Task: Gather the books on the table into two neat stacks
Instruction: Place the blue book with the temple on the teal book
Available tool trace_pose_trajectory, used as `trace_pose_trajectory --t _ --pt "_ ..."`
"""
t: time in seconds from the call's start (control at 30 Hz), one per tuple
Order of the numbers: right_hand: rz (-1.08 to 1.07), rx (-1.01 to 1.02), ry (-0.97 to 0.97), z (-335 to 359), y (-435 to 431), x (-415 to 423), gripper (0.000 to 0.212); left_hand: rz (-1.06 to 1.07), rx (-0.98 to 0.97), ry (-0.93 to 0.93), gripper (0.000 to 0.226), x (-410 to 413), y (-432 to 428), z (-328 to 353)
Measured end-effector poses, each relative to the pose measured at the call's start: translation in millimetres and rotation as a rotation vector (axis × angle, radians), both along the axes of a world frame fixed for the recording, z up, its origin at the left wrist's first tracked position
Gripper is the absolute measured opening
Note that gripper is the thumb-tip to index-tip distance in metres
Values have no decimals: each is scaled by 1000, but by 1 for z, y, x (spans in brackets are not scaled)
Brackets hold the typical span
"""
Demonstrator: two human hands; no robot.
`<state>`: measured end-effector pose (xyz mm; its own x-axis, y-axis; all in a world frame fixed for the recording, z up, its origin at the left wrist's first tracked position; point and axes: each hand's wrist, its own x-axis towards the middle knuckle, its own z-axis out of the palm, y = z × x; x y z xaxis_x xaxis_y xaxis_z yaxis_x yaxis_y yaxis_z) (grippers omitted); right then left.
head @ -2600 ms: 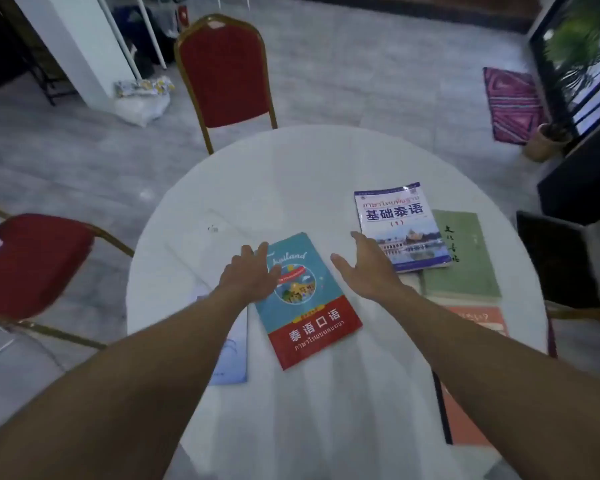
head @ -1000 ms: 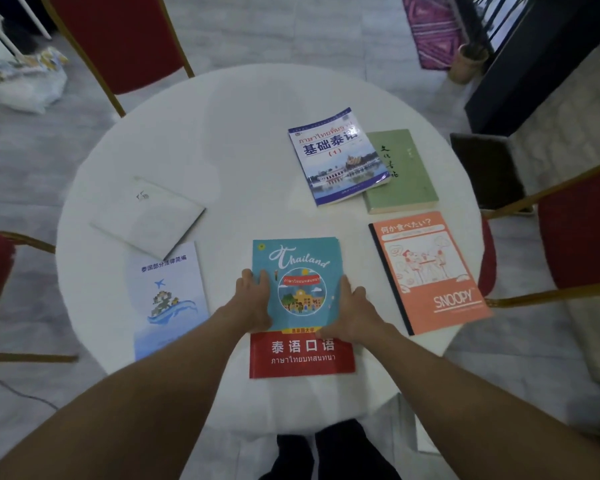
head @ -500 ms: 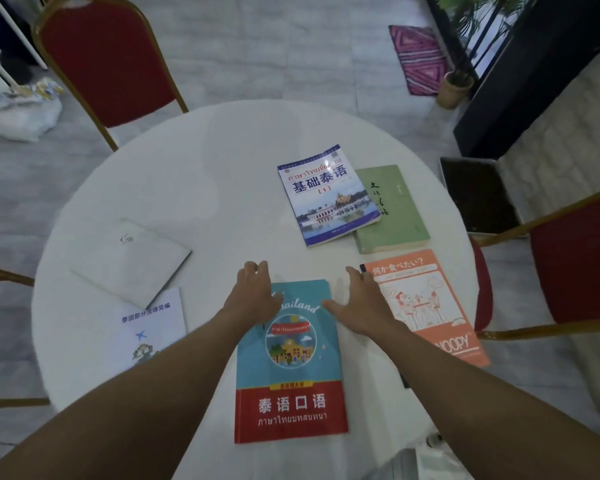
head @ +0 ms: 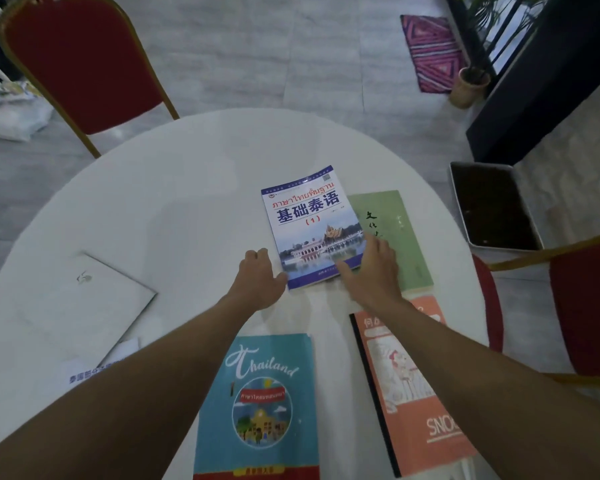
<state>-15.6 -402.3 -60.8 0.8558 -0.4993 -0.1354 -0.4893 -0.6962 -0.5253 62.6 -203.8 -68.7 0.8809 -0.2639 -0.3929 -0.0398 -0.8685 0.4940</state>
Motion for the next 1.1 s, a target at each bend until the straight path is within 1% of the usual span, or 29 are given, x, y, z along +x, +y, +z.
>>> trace_pose_trajectory --t 0.17,0.3,0.4,0.53,0.67,0.73,0.8,0.9,1.03,1.1 --pt "19 43 36 -5 -18 29 78 59 17 35 56 19 -23 -12" --pt "30 103 65 -9 -22 43 79 95 42 77 51 28 -35 -21" --pt "26 76 95 -14 -21 47 80 136 42 106 52 30 -42 -26" --pt "14 55 125 -20 -19 51 72 283 -56 213 52 33 -50 -30" --pt "-27 163 173 -22 -16 56 68 483 -157 316 53 37 -54 -29" --pt "-31 212 176 -21 -15 57 64 535 -213 347 45 38 -52 -28" --pt "-29 258 178 -21 -15 56 62 565 -291 352 37 38 -52 -25" --pt "-21 313 170 -20 -14 51 60 586 -415 364 43 33 -55 -16" --pt "-73 443 140 -18 -13 40 56 533 -435 364 47 30 -53 -3" --pt "-93 514 120 -12 -9 32 56 491 -448 367 52 26 -44 7"
